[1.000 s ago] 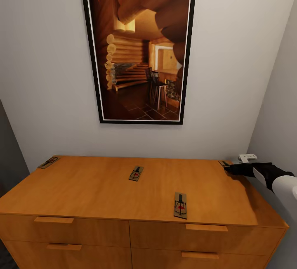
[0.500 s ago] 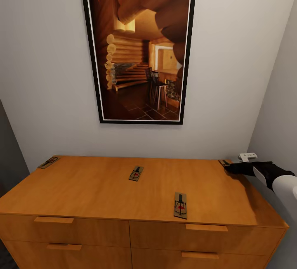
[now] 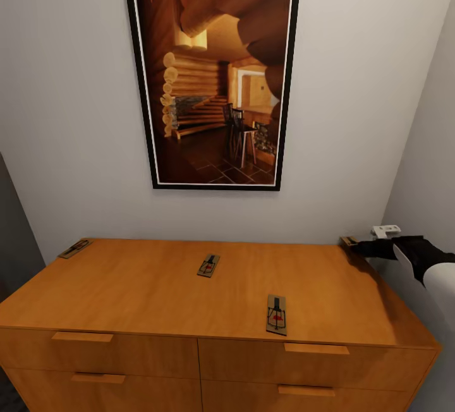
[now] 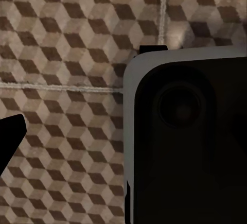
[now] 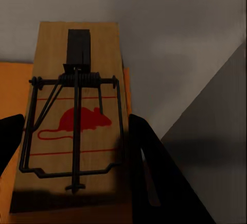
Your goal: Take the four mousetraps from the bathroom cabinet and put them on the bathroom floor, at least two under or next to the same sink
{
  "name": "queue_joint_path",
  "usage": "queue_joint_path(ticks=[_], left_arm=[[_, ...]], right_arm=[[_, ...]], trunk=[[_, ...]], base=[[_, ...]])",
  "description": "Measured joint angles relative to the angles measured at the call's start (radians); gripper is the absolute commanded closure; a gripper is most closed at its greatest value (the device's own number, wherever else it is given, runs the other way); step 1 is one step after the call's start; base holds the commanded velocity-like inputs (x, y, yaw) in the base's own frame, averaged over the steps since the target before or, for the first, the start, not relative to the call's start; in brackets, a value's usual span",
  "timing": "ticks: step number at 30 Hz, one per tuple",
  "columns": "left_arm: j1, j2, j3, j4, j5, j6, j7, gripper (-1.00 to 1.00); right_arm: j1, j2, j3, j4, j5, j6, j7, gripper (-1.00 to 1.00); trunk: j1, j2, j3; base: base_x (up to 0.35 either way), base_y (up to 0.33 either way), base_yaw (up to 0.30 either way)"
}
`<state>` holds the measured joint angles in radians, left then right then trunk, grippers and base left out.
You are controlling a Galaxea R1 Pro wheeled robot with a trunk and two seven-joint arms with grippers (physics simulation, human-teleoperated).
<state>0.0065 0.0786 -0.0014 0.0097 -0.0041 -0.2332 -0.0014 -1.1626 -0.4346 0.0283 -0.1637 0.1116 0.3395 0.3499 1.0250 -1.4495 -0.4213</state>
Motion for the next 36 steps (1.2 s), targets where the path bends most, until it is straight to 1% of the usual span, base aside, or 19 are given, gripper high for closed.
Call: queue_joint_path(ticks=[4,12,36], left_arm=[[0.0,0.0,0.0,0.0,0.0,0.0,0.0,-1.0],[0.0,0.0,0.0,0.0,0.0,0.0,0.0,-1.0],[0.0,0.0,0.0,0.0,0.0,0.0,0.0,-1.0]], right_arm=[[0.0,-0.002,0.0,-0.018,0.0,0.017,0.0,1.0],[0.0,-0.002,0.0,-0.023,0.0,0.022,0.0,1.0],[0.0,-0.002,0.0,-0.022,0.002,0.023,0.0,1.0]], trunk=[[0.0,0.0,0.0],[0.0,0.0,0.0],[0.0,0.0,0.0]], base=[[0.0,0.0,0.0],[-0.03,0.025,0.0],[-0.219,0.2,0.0]])
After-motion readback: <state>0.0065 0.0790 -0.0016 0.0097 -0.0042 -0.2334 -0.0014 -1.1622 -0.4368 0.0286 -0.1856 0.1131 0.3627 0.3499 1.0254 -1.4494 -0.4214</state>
